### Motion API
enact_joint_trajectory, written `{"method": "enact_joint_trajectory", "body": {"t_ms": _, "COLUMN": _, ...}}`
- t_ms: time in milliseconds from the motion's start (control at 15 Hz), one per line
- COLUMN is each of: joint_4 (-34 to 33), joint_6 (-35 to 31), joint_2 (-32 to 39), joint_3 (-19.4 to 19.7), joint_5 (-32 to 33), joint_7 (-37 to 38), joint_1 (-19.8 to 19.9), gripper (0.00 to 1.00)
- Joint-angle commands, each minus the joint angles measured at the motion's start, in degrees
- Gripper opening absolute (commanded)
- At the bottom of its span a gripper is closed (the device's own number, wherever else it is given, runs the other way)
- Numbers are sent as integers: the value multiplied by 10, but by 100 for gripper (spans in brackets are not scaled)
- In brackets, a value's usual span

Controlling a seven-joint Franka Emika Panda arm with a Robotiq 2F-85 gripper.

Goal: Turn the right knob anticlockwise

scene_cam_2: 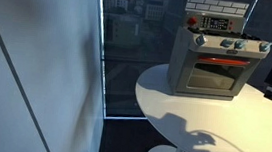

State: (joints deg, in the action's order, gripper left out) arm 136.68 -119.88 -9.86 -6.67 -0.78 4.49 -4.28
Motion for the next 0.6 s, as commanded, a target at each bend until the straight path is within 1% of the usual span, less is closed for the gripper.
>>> {"method": "enact_joint_trajectory", "body": {"t_ms": 0, "joint_4": -2, "joint_6": 1, "joint_2": 0, "joint_3": 3, "joint_5": 1, "joint_7": 1, "joint_1": -3, "gripper": 100}}
{"method": "enact_joint_trajectory", "body": {"t_ms": 533, "joint_4": -11, "joint_6": 2, "joint_2": -5, "joint_3": 5, "joint_5": 1, "joint_7": 2, "joint_1": -2, "gripper": 100}}
